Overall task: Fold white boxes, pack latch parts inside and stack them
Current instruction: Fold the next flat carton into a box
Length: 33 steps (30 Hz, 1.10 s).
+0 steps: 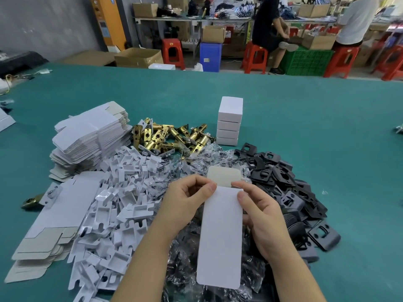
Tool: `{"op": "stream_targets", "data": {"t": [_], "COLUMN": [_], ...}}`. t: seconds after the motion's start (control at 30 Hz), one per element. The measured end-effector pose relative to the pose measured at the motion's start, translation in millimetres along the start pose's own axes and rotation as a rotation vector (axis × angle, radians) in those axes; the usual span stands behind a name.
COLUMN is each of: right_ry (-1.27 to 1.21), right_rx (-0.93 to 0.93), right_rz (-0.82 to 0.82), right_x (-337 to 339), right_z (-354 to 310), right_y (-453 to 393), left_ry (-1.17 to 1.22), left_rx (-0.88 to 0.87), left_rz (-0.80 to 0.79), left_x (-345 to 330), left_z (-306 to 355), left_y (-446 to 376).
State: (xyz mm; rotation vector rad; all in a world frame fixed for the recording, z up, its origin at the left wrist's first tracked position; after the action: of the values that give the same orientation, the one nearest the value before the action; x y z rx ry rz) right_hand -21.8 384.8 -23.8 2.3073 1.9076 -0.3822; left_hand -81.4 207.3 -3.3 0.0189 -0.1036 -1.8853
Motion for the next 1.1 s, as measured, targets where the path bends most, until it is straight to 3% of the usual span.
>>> {"op": "stream_targets", "data": {"t": [1.1], "right_ry": [-0.037], "right_rx": [0.018], "right_rz": [-0.034], "right_x": [0.4], "right_z": [-2.5], "right_y": [-0.2], "left_ry": [0.016], "left_rx": [-0.018], "left_rz": [0.061], "left_x": [1.4], "left_z": [-3.9], "left_y": [-3.0]}}
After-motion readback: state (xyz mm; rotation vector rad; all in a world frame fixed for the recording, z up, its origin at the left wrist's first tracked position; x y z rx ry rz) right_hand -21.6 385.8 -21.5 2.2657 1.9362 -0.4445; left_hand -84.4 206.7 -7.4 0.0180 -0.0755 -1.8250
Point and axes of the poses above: each hand's wrist, its own y-axis away from the middle knuckle, its own x-axis out of the back of the hand, z = x × y, the point moved 3 cm from there along -y, towards the middle knuckle, and after that the axes turned 7 degrees about x, right-handed, at the moved point
